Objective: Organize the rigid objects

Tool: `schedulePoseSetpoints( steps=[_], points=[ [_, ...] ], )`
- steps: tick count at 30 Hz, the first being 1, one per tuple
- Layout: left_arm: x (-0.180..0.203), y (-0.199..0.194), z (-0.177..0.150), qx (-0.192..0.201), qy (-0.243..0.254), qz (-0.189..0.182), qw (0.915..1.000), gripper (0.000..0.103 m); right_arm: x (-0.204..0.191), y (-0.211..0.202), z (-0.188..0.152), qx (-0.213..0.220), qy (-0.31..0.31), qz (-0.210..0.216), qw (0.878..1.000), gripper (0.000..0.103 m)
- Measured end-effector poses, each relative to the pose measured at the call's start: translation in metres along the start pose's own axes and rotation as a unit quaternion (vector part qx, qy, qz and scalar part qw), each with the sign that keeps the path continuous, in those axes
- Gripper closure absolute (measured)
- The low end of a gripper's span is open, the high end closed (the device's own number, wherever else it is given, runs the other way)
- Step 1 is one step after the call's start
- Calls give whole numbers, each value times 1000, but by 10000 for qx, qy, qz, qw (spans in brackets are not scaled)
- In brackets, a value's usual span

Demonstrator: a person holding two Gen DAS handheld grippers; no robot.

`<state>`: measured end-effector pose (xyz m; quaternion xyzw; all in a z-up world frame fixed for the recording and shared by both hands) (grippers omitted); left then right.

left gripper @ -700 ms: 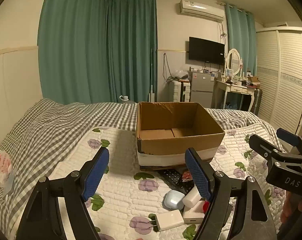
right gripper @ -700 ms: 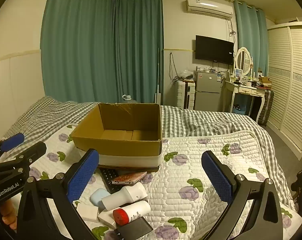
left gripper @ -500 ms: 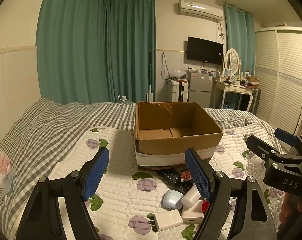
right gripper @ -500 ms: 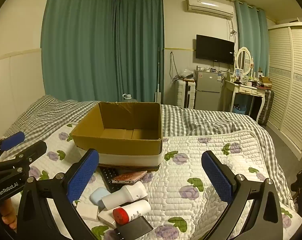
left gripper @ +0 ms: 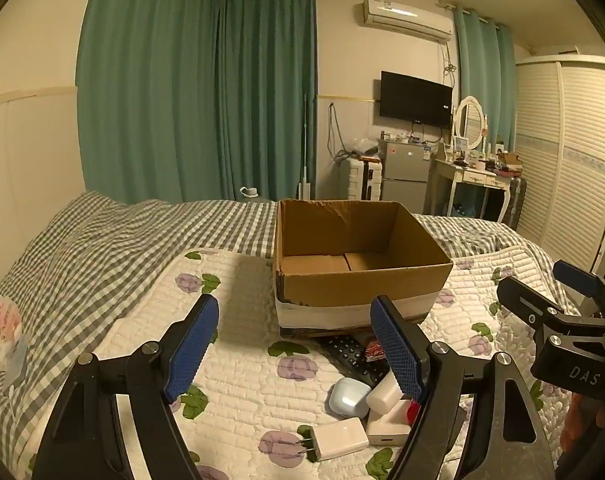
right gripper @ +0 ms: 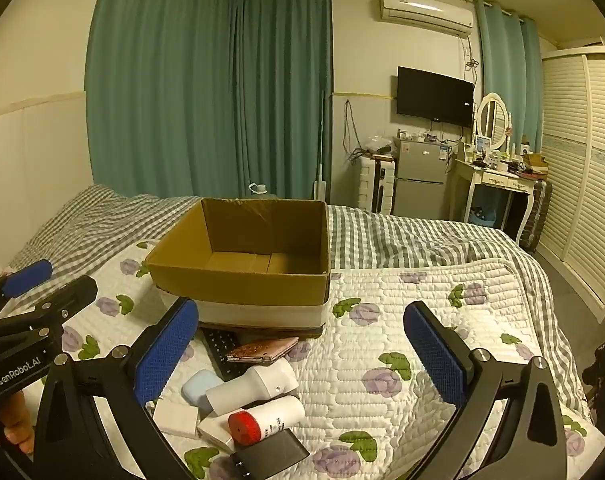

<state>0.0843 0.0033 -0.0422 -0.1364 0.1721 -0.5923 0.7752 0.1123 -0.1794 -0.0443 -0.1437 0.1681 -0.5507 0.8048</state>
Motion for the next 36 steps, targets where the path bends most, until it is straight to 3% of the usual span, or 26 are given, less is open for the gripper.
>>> schedulePoseSetpoints(
  steps=[36],
  points=[
    [-2, 2, 0, -7, -1, 27, 10000, 22, -2, 10, -5, -203, -7, 139, 9997, 0]
  ],
)
Point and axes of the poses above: each gripper's, at about its wrist camera, not at the fingertips, and y roughly the way its jaws point, x to its right, z to its top, the point moved 9 cm from there along y, roughly the way its jaws point, and after that the axes turned 15 degrees about z, right-handed, at the moved point
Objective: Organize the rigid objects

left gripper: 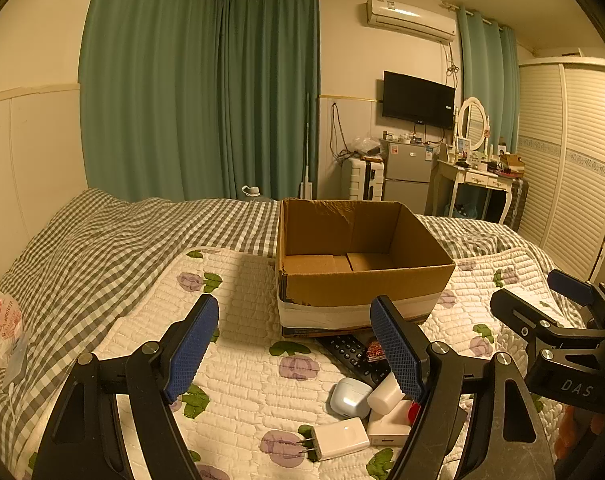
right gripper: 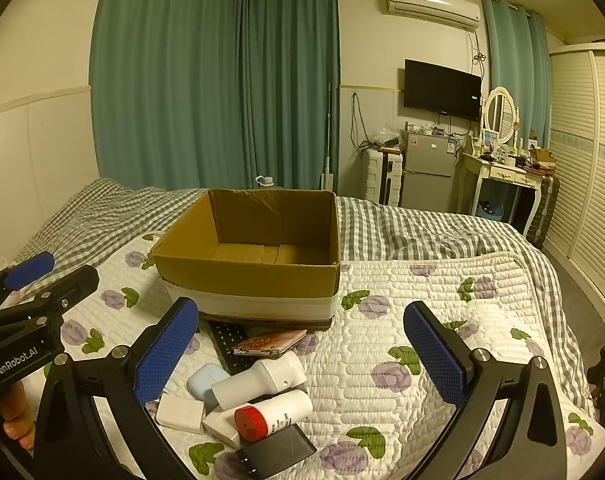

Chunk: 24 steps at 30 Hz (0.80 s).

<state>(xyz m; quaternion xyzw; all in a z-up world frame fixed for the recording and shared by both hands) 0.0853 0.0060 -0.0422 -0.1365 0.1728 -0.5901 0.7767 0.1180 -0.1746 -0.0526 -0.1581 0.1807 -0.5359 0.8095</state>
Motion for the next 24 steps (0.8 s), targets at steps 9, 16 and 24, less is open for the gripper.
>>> schedulePoseSetpoints(
  steps=[9, 16, 24],
  points=[
    [0, 0, 0, -5, 7, -13, 10000, 22, 0, 1, -1, -8, 8, -2, 10000, 0],
    [3, 0, -3, 0, 32, -27, 10000, 22, 0, 0, -1, -4, 7, 2, 10000, 0],
    [4, -1, -3, 1, 27, -24, 10000, 22, 0, 1, -1, -6, 6, -14, 10000, 0]
  ],
)
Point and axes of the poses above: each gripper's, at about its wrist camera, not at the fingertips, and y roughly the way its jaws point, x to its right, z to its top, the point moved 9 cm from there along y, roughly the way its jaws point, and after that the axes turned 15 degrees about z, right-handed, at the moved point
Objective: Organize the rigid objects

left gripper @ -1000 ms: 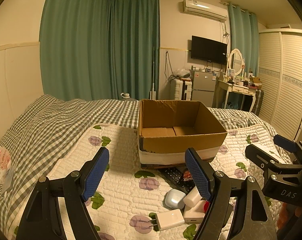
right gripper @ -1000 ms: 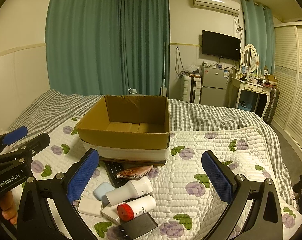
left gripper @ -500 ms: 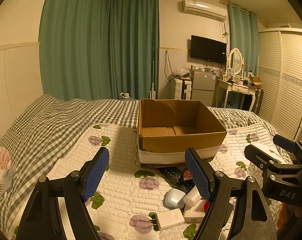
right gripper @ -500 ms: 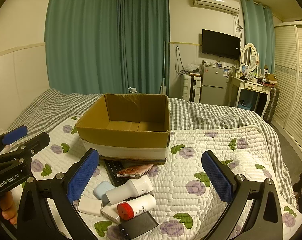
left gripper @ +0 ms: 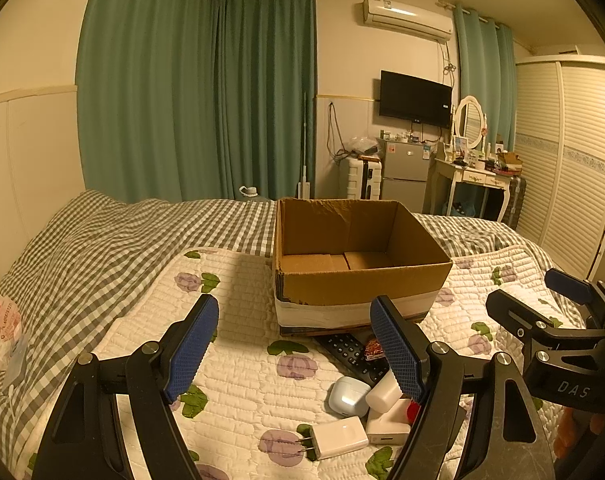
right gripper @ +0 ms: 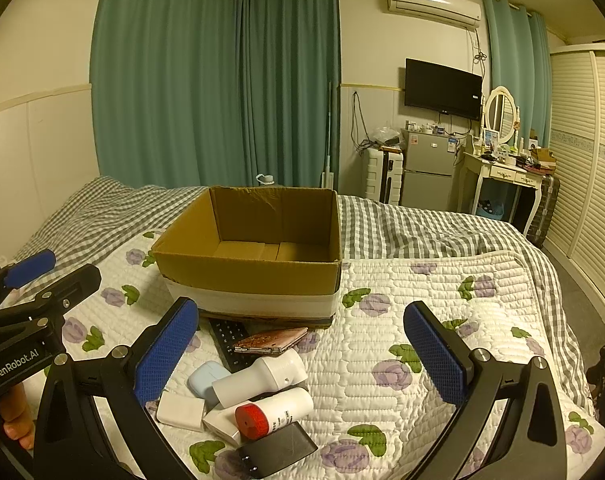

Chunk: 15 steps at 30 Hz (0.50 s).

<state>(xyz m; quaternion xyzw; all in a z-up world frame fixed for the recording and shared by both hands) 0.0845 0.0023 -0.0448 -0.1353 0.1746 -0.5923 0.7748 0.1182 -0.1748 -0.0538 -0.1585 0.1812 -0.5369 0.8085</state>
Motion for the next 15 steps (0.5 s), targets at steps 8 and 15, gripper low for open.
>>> schedulePoseSetpoints(
  steps=[8, 15],
  points=[
    [1, -1, 2, 6, -12, -2, 10000, 22, -2, -3, -1, 15, -11, 17, 10000, 0],
    [-2, -15, 9, 111, -53, 24, 9999, 22, -10, -19, 5, 62, -48, 47, 10000, 0]
  ],
)
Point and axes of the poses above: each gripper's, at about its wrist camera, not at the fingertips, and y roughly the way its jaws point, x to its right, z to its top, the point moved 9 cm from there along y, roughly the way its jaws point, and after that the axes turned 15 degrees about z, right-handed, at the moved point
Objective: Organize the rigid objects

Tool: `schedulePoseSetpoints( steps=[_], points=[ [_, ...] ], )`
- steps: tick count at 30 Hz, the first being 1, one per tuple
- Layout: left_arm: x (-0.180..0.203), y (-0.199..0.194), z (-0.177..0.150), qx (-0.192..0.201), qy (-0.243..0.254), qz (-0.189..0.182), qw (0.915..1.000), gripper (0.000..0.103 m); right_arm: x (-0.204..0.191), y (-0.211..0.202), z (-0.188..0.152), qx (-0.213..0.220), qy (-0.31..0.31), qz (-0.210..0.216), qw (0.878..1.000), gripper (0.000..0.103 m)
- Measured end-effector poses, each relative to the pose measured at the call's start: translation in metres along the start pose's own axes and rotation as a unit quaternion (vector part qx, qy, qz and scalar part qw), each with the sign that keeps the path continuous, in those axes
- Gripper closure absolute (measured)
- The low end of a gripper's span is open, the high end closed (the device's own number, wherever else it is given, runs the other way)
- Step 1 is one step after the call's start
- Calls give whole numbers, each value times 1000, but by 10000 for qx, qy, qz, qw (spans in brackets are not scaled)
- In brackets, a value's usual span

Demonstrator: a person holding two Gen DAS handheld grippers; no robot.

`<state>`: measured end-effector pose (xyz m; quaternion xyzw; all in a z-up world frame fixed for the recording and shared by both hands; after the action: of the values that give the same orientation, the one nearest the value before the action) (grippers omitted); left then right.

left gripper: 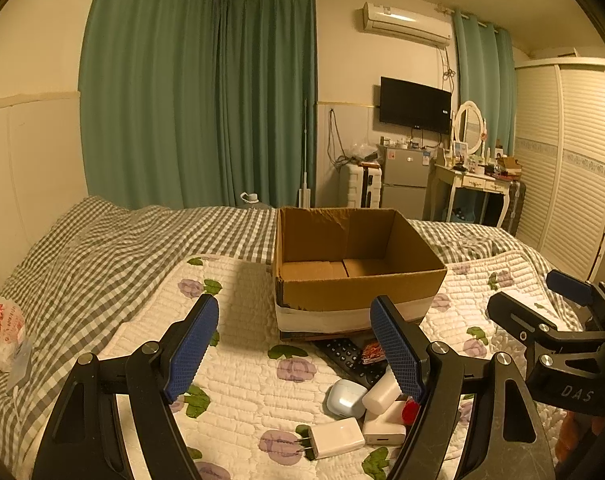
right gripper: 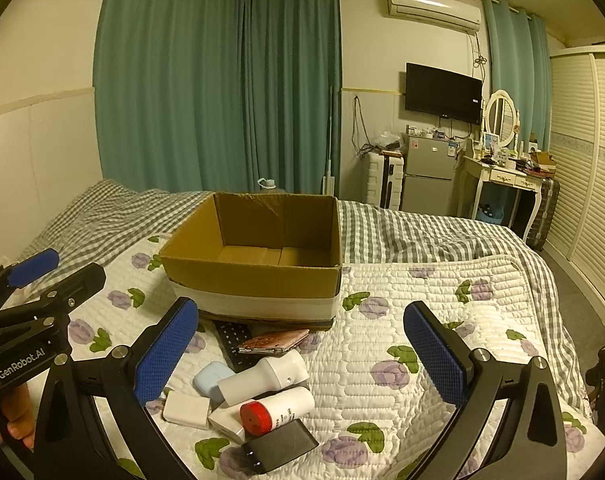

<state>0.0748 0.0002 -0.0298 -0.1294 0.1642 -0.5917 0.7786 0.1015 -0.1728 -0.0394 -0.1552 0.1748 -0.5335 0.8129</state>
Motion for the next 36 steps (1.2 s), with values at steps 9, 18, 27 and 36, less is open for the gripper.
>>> schedulePoseSetpoints(
  steps=[9, 18, 27, 36],
  points=[
    [-4, -4, -21, -373, 83, 126, 9992, 22, -6, -4, -21, -439, -206, 122, 9988, 0],
    [4, 39, -102, -1579, 441, 100, 9864, 22, 9, 61, -125, -2169, 120, 432, 9752, 5],
    [10, 52, -136, -2067, 616, -48, 9765, 22, 7, 96, -168, -2994, 98, 548, 9525, 11],
    [22, 52, -139, -2130, 829, -182, 9734, 22, 5, 89, -164, -2875, 257, 802, 9541, 27]
  ],
)
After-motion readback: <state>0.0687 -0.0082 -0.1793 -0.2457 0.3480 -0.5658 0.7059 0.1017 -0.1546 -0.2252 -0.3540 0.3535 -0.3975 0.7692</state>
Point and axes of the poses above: each gripper's, at about its wrist camera, not at the fingertips, and y roughly the way its jaws point, x to its right, z to its top, the point moved 9 cm from there along y, roughly the way its jaws point, and after that the axes turned 15 degrees about z, right-handed, at the moved point
